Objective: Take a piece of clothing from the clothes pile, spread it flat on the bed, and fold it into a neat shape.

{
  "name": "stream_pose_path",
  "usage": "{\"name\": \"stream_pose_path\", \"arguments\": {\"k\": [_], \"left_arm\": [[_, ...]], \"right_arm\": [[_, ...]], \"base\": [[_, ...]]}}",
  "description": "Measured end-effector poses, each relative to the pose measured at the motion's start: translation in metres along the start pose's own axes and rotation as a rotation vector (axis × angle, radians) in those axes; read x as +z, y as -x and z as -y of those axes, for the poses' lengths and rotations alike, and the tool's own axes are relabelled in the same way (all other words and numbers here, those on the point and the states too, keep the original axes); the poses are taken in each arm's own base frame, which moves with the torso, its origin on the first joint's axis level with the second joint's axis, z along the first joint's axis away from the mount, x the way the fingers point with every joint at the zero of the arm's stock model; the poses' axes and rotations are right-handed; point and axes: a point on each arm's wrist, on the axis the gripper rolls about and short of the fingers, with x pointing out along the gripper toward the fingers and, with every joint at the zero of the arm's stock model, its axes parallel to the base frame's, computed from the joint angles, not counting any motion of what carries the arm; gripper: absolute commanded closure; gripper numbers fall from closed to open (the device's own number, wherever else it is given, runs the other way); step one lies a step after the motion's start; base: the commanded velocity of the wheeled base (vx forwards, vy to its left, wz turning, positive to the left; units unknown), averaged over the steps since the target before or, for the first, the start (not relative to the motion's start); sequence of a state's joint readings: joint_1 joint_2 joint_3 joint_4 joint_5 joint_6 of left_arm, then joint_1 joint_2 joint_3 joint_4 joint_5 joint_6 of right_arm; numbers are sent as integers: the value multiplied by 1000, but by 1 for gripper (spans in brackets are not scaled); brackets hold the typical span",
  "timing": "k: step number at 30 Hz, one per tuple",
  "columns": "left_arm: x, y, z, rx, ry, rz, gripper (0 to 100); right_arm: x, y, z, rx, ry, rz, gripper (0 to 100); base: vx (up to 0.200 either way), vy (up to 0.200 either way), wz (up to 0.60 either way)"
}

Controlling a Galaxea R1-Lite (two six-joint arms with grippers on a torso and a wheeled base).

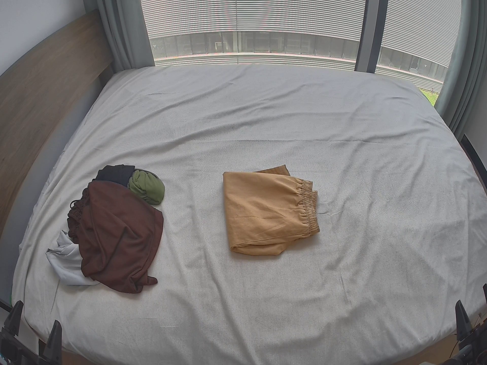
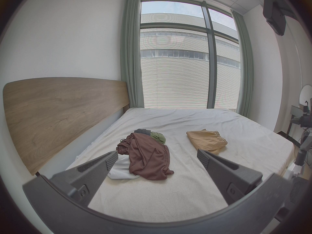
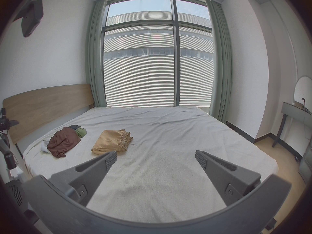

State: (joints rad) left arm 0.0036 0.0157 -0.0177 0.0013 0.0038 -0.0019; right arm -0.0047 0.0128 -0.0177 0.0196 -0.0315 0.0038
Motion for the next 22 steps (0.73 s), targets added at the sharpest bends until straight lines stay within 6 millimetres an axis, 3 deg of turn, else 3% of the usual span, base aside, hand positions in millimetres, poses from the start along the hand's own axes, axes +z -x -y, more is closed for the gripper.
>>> {"name": "stream_pose_path", "arguments": {"k": [22], "left_arm": [[0,0,0,0,-8,0,0]], "right_arm": [[2,0,0,26,6,17,0]], "base": [[0,0,0]]}}
